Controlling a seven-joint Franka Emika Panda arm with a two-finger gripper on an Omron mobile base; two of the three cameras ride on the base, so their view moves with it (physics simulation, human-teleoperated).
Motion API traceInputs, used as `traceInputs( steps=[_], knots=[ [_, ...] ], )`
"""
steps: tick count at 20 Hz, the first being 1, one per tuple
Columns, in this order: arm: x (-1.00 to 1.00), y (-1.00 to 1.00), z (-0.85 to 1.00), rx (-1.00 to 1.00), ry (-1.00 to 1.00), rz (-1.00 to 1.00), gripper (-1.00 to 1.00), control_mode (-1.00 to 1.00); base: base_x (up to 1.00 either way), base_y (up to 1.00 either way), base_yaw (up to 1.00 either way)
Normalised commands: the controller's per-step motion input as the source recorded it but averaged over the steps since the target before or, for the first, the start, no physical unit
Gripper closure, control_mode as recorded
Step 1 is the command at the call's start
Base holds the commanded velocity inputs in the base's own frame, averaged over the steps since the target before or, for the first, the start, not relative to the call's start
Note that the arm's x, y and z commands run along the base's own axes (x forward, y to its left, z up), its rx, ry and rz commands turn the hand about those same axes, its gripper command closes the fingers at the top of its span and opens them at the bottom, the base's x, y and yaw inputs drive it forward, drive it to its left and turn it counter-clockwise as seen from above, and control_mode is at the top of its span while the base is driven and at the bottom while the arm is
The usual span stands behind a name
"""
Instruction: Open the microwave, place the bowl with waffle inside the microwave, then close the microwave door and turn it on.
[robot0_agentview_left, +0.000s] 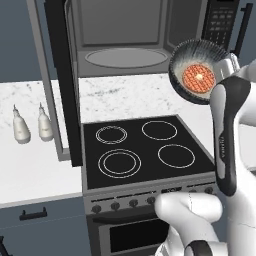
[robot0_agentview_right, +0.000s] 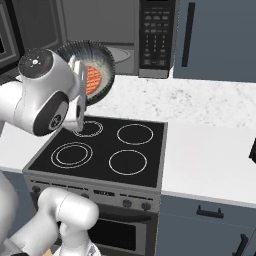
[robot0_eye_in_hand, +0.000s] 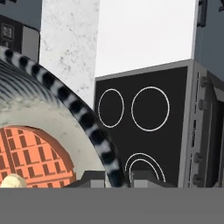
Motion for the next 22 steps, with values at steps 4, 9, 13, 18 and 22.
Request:
traceInputs(
  steps=[4,9,13,18,22],
  knots=[
    [0.53,0.91,0.23,0.0,0.03,0.0,1.0,-1.0,0.0,0.0,0.0],
    [0.53,0.59,0.4,0.0,0.12,0.0,1.0,-1.0,0.0,0.0,0.0],
    [0.62,0.13,0.36,0.05,0.06,0.0,1.0,-1.0,0.0,0.0,0.0],
    [0.74,0.0,0.21,0.01,0.27,-0.01,1.0,-1.0,0.0,0.0,0.0],
    [0.83,0.01,0.01,0.03,0.06,0.0,1.0,-1.0,0.0,0.0,0.0]
  ],
)
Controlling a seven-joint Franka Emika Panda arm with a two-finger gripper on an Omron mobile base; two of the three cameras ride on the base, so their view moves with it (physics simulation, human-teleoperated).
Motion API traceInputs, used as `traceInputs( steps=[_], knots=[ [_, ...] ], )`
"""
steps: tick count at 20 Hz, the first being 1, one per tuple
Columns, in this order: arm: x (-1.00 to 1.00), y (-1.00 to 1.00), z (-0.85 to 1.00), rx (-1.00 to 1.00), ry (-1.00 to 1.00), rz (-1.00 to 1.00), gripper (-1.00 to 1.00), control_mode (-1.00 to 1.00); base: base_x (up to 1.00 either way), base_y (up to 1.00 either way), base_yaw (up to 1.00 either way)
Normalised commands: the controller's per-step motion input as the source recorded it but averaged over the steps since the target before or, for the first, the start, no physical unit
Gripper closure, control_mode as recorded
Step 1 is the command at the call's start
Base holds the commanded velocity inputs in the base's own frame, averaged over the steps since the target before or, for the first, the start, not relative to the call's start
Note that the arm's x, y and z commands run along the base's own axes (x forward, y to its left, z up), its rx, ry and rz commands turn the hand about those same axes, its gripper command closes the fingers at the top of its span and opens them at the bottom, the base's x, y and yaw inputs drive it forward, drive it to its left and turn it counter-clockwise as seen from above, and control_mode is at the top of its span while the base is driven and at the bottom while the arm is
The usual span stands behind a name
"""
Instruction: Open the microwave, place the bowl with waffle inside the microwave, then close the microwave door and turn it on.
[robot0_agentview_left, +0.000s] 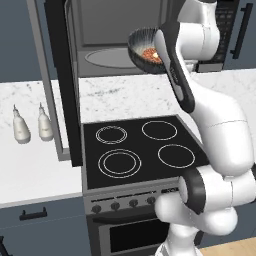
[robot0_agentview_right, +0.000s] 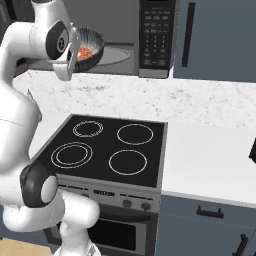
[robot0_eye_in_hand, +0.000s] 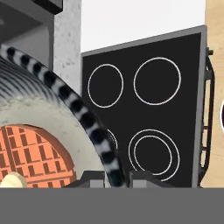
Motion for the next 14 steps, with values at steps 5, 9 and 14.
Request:
traceInputs(
  steps=[5,9,14],
  knots=[
    [0.74,0.02,0.08,0.07,-0.02,0.0,1.0,-1.0,0.0,0.0,0.0],
    [0.96,0.09,0.0,0.01,0.03,0.0,1.0,-1.0,0.0,0.0,0.0],
    [0.99,0.17,0.0,0.0,0.0,0.0,1.0,-1.0,0.0,0.0,0.0]
  ],
)
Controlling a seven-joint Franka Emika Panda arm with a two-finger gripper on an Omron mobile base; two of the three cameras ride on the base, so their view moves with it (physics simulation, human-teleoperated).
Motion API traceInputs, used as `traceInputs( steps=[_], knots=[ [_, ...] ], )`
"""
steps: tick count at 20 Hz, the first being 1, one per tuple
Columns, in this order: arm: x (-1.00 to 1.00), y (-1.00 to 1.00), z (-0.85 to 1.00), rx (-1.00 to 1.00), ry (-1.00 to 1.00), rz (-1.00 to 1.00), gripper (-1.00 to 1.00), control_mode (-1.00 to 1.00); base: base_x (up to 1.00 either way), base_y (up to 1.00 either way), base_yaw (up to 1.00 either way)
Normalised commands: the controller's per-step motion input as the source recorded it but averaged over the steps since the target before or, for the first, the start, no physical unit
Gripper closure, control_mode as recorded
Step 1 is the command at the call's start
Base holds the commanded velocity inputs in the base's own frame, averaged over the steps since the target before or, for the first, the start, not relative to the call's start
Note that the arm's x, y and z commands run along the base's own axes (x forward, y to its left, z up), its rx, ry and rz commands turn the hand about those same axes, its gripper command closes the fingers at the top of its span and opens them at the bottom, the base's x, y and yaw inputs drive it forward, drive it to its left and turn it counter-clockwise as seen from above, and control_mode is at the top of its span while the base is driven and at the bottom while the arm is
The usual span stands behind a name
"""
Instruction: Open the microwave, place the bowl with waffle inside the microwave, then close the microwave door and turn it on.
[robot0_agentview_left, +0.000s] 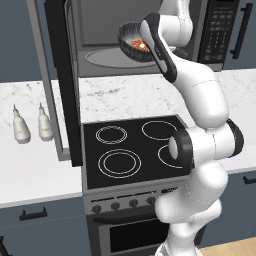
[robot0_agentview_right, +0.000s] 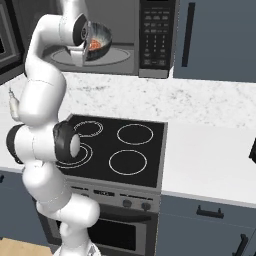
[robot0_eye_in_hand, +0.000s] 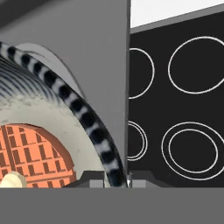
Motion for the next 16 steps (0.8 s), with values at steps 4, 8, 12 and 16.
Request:
traceInputs(
  steps=[4,8,12,16],
  knots=[
    [0.9,0.22,-0.01,0.0,0.0,0.0,1.0,-1.0,0.0,0.0,0.0],
    [0.91,0.33,-0.19,0.0,0.08,0.0,1.0,-1.0,0.0,0.0,0.0],
    [0.81,0.21,-0.18,0.0,0.05,0.0,1.0,-1.0,0.0,0.0,0.0],
    [0.56,0.18,-0.21,0.0,0.0,0.0,-1.0,-1.0,0.0,0.0,0.0]
  ],
)
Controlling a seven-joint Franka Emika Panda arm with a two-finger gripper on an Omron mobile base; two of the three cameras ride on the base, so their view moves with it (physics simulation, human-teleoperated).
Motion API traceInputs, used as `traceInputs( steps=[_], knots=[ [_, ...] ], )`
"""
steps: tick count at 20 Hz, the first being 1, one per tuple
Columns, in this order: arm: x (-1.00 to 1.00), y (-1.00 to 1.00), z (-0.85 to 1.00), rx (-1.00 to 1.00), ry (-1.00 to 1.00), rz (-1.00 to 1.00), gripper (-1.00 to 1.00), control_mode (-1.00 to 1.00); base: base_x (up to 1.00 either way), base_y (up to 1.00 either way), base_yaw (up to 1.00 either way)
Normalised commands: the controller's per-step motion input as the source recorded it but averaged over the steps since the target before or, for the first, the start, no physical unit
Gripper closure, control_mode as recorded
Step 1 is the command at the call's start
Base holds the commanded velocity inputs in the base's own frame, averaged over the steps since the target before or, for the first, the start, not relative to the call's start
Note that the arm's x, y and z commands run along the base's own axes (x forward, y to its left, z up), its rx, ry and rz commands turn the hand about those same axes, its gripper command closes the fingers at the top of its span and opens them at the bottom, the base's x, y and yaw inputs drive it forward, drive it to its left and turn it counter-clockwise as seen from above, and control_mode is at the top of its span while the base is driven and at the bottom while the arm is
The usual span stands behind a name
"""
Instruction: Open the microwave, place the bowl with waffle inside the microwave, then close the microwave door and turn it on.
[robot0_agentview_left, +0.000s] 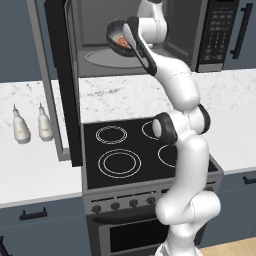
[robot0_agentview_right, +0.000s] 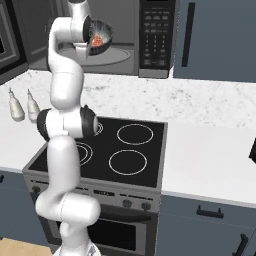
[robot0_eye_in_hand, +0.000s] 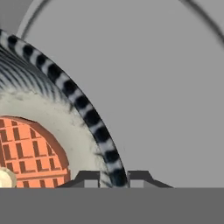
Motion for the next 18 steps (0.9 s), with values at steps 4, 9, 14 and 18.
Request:
traceInputs(
  steps=[4,9,14,18],
  knots=[
    [0.08,0.09,-0.18,0.02,-0.1,0.0,-1.0,-1.0,0.0,0.0,0.0],
    [-0.01,0.0,-0.32,0.18,-0.43,0.0,-1.0,-1.0,0.0,0.0,0.0],
    [-0.51,-0.18,-0.61,0.25,-0.46,0.0,-1.0,-1.0,0.0,0.0,0.0],
    [-0.96,-0.48,-1.0,0.05,0.23,0.01,-1.0,-1.0,0.0,0.0,0.0]
  ],
)
